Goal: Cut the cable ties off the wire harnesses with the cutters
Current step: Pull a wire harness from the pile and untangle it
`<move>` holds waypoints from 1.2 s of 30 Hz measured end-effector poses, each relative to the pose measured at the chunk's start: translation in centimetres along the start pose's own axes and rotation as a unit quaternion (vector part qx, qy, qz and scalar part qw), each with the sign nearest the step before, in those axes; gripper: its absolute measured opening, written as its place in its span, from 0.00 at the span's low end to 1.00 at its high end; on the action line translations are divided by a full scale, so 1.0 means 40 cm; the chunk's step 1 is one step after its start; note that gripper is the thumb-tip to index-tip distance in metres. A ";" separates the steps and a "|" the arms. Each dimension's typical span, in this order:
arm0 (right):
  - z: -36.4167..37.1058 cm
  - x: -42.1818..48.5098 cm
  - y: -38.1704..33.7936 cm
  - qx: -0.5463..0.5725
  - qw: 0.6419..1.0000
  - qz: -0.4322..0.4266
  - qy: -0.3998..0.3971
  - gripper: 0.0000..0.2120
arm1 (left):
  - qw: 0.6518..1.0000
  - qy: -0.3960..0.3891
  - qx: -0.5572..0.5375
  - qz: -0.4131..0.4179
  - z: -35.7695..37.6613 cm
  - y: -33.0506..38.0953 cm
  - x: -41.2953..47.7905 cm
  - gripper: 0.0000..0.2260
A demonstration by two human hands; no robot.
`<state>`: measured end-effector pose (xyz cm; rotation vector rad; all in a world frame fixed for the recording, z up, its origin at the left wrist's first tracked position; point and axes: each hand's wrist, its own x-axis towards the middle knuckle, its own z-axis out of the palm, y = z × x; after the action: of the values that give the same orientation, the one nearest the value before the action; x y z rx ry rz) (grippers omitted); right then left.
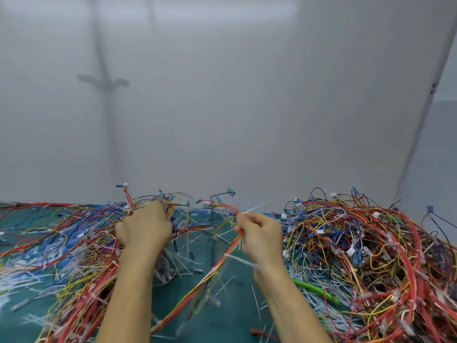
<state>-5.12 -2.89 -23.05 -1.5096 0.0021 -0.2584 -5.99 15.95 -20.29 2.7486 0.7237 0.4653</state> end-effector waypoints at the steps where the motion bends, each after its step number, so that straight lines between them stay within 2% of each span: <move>1: -0.020 0.008 -0.012 0.030 0.999 -0.005 0.025 0.10 | 1.000 0.012 -0.011 -0.014 -0.004 -0.009 0.004 0.09; 3: -0.068 0.024 -0.045 0.078 0.995 -0.018 0.058 0.10 | 0.998 0.028 -0.036 -0.039 -0.013 -0.024 0.011 0.10; 7: -0.126 0.022 -0.094 0.107 0.992 -0.052 0.049 0.04 | 0.997 0.049 -0.044 -0.046 -0.030 -0.014 -0.004 0.16; 8: -0.130 0.019 -0.099 0.103 0.991 -0.064 0.049 0.03 | 0.996 0.064 -0.047 -0.026 -0.036 -0.002 -0.011 0.17; 10: -0.135 0.015 -0.107 0.097 0.989 -0.092 0.055 0.05 | 0.992 0.075 -0.081 0.061 -0.051 0.029 -0.026 0.12; 12: -0.144 0.017 -0.120 0.100 0.985 -0.123 0.072 0.06 | 0.981 0.019 -0.122 0.153 -0.064 0.061 -0.043 0.04; 13: -0.150 0.022 -0.129 0.104 0.981 -0.138 0.085 0.06 | 0.976 -0.024 -0.114 0.182 -0.065 0.076 -0.050 0.03; 17: -0.196 0.049 -0.168 0.130 0.961 -0.194 0.147 0.08 | 0.963 -0.138 0.000 0.230 -0.052 0.109 -0.069 0.11; 21: -0.247 0.072 -0.196 0.136 0.939 -0.246 0.200 0.08 | 0.950 -0.251 -0.004 0.184 -0.032 0.076 -0.049 0.18; 24: -0.271 0.081 -0.203 0.144 0.928 -0.266 0.216 0.06 | 0.947 -0.298 -0.021 0.113 -0.005 -0.001 -0.015 0.16; 26: -0.277 0.081 -0.203 0.144 0.927 -0.274 0.214 0.05 | 0.962 -0.266 -0.030 0.056 0.005 -0.040 0.006 0.17; 28: -0.275 0.080 -0.201 0.143 0.928 -0.277 0.203 0.05 | 0.979 -0.199 -0.030 0.002 0.010 -0.065 0.022 0.19; 31: -0.269 0.076 -0.202 0.135 0.936 -0.269 0.183 0.05 | 0.981 -0.165 -0.062 -0.081 0.010 -0.077 0.025 0.30; 33: -0.265 0.068 -0.204 0.135 0.942 -0.262 0.160 0.06 | 0.981 -0.167 -0.045 -0.081 0.003 -0.076 0.022 0.30; 36: -0.249 0.051 -0.211 0.150 0.951 -0.247 0.110 0.07 | 0.986 -0.162 0.027 -0.005 -0.028 -0.058 0.011 0.24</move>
<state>-6.15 -13.37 -15.06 -1.1517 -0.2302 -0.7937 -7.05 18.31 -19.91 2.7721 0.6736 -0.0070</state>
